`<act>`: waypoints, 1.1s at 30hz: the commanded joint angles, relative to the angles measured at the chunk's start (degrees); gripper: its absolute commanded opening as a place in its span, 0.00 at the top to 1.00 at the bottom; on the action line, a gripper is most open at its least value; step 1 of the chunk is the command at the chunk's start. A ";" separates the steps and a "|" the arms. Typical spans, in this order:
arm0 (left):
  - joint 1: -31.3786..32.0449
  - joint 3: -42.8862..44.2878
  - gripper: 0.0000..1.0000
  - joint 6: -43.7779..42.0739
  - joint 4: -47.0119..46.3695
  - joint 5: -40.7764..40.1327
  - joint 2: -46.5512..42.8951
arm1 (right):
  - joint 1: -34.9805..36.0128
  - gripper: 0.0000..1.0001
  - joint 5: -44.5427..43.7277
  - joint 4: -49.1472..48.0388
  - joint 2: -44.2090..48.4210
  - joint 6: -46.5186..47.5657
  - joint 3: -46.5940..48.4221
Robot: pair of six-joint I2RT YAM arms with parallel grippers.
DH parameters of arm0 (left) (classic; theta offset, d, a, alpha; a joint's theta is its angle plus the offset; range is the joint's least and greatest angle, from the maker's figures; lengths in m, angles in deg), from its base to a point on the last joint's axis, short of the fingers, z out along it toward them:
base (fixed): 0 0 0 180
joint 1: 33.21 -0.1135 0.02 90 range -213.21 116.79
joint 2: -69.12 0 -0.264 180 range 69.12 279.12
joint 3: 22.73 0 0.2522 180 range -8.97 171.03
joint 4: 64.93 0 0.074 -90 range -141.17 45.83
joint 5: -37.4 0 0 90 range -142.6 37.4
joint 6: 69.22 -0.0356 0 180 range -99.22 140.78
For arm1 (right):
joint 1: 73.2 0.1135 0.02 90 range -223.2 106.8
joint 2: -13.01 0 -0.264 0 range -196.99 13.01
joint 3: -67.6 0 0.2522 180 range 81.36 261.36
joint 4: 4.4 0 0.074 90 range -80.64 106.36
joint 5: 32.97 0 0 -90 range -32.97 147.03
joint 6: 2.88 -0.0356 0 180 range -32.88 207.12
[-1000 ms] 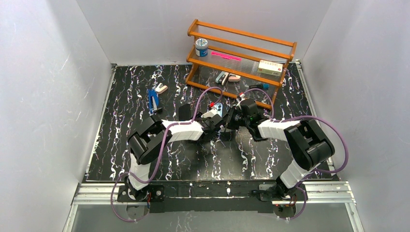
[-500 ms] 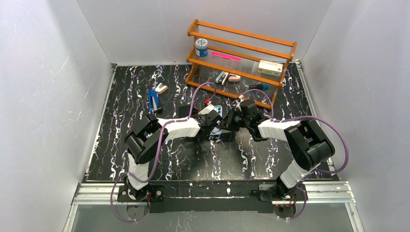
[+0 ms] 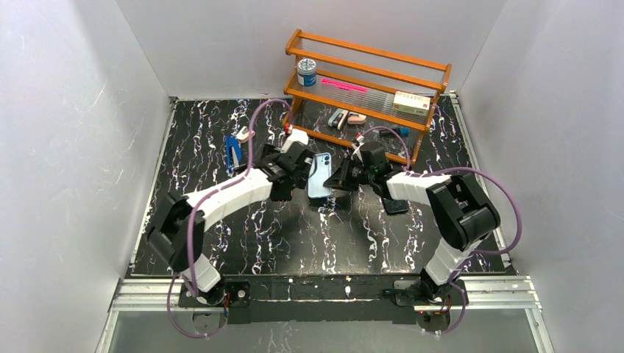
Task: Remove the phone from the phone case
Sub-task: Place the phone at the center of the board, then place the phone case at the center of the board.
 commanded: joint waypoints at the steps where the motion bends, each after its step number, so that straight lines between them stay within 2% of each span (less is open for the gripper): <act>1: -3.49 0.25 0.02 3.17 4.12 4.46 -9.96 | 0.12 0.99 1.85 -2.32 -2.78 -1.74 4.16; 11: -6.17 0.83 0.02 1.41 9.48 3.87 -26.56 | 1.58 0.99 4.10 -3.81 -10.79 -5.69 9.32; 15: -7.37 -2.50 0.02 -1.44 6.60 4.21 -31.01 | 1.85 0.99 5.21 -4.16 -13.46 -6.81 11.13; 19: -9.36 -5.80 0.02 -1.84 5.17 4.03 -33.98 | 2.40 0.99 5.37 -4.58 -14.99 -7.27 11.97; 25: -17.18 -10.33 0.02 -1.74 2.65 9.29 -37.99 | 3.00 0.96 5.54 -5.01 -16.61 -7.44 12.32; 28: -20.35 -11.56 0.02 -1.00 2.39 13.28 -38.49 | 3.13 0.95 5.34 -4.73 -17.72 -7.46 13.09; 33: -22.67 -12.00 0.02 -0.75 2.76 13.66 -38.56 | 3.48 0.94 5.08 -4.76 -19.23 -7.75 14.43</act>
